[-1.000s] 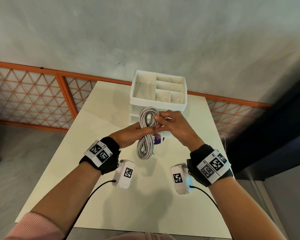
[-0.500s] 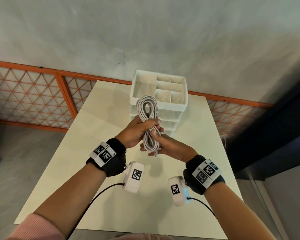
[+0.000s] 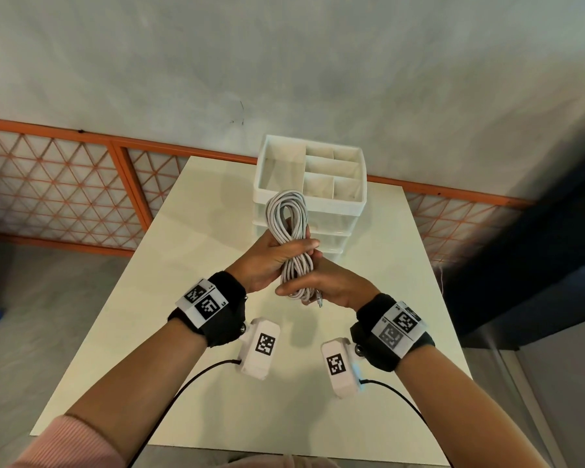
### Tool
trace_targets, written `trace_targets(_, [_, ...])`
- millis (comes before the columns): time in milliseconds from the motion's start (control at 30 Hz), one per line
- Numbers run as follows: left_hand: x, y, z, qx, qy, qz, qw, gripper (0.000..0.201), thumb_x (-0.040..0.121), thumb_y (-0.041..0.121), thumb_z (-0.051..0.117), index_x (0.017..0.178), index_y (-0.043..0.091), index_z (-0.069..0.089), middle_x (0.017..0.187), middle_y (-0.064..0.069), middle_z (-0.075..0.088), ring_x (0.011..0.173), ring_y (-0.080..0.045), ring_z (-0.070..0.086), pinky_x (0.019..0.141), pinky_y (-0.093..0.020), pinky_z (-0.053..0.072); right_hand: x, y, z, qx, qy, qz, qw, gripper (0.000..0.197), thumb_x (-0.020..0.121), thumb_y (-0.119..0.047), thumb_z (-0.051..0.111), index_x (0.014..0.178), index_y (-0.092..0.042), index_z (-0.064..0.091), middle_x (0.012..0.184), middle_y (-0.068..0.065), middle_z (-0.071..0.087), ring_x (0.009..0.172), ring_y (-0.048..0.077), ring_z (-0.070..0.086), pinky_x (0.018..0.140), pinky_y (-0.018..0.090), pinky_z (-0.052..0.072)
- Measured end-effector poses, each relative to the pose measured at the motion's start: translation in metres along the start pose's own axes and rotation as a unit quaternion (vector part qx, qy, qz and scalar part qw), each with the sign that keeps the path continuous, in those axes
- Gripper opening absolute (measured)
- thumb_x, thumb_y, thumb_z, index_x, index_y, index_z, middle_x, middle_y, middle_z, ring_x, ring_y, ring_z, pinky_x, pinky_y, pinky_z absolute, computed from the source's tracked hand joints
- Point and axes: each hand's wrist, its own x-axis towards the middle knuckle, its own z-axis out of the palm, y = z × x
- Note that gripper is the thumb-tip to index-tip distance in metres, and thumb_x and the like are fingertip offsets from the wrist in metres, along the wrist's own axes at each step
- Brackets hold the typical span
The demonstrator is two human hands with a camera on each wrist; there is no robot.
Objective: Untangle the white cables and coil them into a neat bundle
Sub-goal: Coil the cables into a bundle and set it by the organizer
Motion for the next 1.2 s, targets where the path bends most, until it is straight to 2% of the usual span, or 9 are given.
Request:
trace_targets(167, [0.003,-0.008,-0.003,-0.017,0.043,0.002,0.999,0.011,0.089,0.004,0.06,0.081,0.01,0.057,0.064,0.001,0.063,0.072,-0.013,0.068,0.068,-0.025,0.055,0.005,0.007,0.01,-0.017,0.094,0.011,0.995,0.027,0.071,0.004,0.065,0.087,-0.012,0.051,0.054,-0.001,0.052,0.043,0.009,0.046,0.04,0.019,0.031])
trace_targets(267, [0.002,-0.012,-0.002,-0.008,0.043,0.0,0.999,0.012,0.088,0.007,0.061,0.079,0.011,0.056,0.062,0.004,0.063,0.075,-0.013,0.068,0.072,-0.028,0.055,0.003,0.007,0.008,-0.031,0.064,0.012,0.997,0.024,0.074,0.002,0.066,0.089,-0.013,0.054,0.064,0.002,0.056,0.057,0.013,0.054,0.044,0.022,0.042])
trace_targets(400, [0.004,-0.008,-0.001,0.013,0.003,-0.018,1.0,0.007,0.086,0.01,0.064,0.081,0.013,0.06,0.071,0.0,0.068,0.082,-0.018,0.069,0.078,-0.032,0.057,0.002,0.003,-0.004,0.031,-0.034,0.04,0.998,0.02,0.08,0.006,0.065,0.094,-0.007,0.059,0.082,0.005,0.063,0.077,0.016,0.067,0.066,0.029,0.06])
trace_targets(567, [0.007,-0.003,0.0,-0.001,-0.006,-0.026,1.0,0.006,0.088,0.008,0.062,0.084,0.01,0.058,0.069,0.0,0.067,0.079,-0.014,0.07,0.07,-0.026,0.057,0.001,0.001,-0.004,-0.004,-0.006,0.054,0.998,0.021,0.077,-0.003,0.072,0.084,-0.015,0.056,0.069,0.0,0.062,0.059,0.01,0.063,0.046,0.018,0.045])
trace_targets(767, [0.009,-0.009,-0.002,-0.083,0.023,-0.044,0.995,0.011,0.089,0.015,0.06,0.079,0.013,0.058,0.067,0.003,0.063,0.084,-0.015,0.07,0.076,-0.026,0.057,0.009,0.002,0.002,-0.047,0.084,0.072,0.993,0.023,0.07,0.0,0.065,0.085,-0.01,0.05,0.059,0.004,0.052,0.043,0.01,0.052,0.041,0.019,0.035])
trace_targets(900, [0.009,0.003,-0.01,-0.174,0.033,-0.066,0.982,0.027,0.079,0.031,0.06,0.092,0.007,0.063,0.087,-0.007,0.072,0.09,-0.021,0.07,0.083,-0.037,0.058,0.008,-0.001,-0.001,-0.058,0.059,0.083,0.993,0.022,0.071,0.003,0.063,0.067,-0.014,0.05,0.056,0.004,0.05,0.042,0.011,0.049,0.042,0.018,0.033])
trace_targets(1033, [0.011,0.01,-0.019,-0.236,0.068,0.005,0.969,0.018,0.085,0.027,0.056,0.102,0.023,0.062,0.105,-0.003,0.072,0.097,-0.022,0.068,0.086,-0.047,0.055,0.004,-0.001,-0.002,-0.099,0.033,0.098,0.99,0.016,0.072,0.001,0.065,0.069,-0.011,0.055,0.056,0.005,0.052,0.044,0.011,0.052,0.042,0.018,0.035])
trace_targets(1100, [0.013,0.008,-0.018,-0.222,0.08,0.017,0.972,0.011,0.091,0.022,0.053,0.092,0.021,0.063,0.094,-0.001,0.072,0.096,-0.023,0.067,0.083,-0.046,0.057,0.002,0.002,-0.002,-0.103,0.024,0.111,0.988,0.016,0.073,0.0,0.066,0.067,-0.01,0.055,0.054,0.004,0.052,0.042,0.01,0.052,0.042,0.017,0.035])
trace_targets(1200, [0.015,0.003,-0.013,-0.211,0.108,0.017,0.971,0.024,0.091,0.035,0.054,0.073,0.019,0.057,0.067,0.004,0.057,0.069,-0.014,0.061,0.072,-0.039,0.058,-0.001,0.006,0.001,-0.112,0.017,0.106,0.988,0.019,0.073,-0.001,0.066,0.063,-0.011,0.053,0.052,0.003,0.051,0.041,0.01,0.051,0.041,0.016,0.035])
